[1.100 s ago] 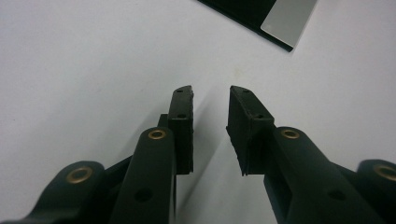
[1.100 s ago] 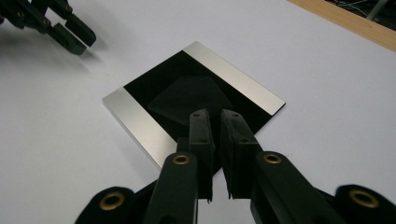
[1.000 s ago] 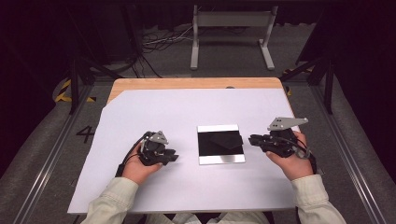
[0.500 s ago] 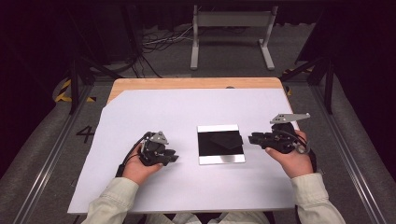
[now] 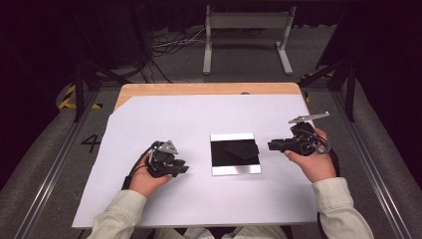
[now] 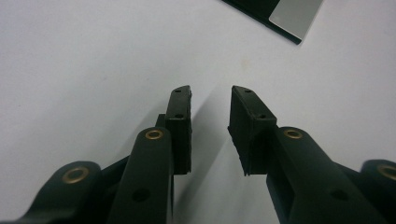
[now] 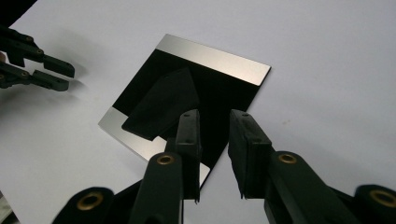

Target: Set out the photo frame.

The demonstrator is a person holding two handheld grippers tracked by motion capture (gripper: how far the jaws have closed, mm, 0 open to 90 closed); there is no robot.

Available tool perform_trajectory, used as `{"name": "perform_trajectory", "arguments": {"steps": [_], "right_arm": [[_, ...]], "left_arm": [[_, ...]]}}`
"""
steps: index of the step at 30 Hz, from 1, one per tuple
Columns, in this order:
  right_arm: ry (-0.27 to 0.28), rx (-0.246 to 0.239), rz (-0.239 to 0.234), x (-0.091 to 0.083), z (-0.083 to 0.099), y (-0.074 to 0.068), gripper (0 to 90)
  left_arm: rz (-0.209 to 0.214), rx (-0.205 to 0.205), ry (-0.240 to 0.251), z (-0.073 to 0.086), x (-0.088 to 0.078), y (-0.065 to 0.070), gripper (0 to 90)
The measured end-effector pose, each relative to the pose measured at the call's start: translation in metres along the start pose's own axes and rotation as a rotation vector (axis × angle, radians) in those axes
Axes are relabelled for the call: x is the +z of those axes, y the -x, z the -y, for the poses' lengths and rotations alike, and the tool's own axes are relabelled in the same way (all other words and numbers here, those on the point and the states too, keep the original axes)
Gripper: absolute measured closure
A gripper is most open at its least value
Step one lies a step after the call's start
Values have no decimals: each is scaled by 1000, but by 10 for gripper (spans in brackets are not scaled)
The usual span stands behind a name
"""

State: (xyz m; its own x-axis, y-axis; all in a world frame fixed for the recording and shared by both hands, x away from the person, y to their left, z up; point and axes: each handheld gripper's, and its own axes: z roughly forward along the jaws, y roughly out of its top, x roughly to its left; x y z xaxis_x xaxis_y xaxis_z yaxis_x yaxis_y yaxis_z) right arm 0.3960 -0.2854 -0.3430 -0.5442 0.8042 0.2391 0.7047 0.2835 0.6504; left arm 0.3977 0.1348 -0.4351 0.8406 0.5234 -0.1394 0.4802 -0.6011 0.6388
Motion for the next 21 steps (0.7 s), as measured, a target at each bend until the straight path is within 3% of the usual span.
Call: {"name": "perform_trajectory", "arguments": {"steps": [3,10,17,21], "right_arm": [[-24,52,-8,0,-3,3,745],[-44,121,-17,-2,-5,7,762],[-27,245,-58,-1,-5,9,730],[-21,288,-75,1,-4,9,709]], "left_arm": [[3,-1,5,0,0,0,701],[2,-2,3,1,-1,-1,701],[1,-4,1,1,0,0,702],[-2,-3,-2,1,0,0,702]]}}
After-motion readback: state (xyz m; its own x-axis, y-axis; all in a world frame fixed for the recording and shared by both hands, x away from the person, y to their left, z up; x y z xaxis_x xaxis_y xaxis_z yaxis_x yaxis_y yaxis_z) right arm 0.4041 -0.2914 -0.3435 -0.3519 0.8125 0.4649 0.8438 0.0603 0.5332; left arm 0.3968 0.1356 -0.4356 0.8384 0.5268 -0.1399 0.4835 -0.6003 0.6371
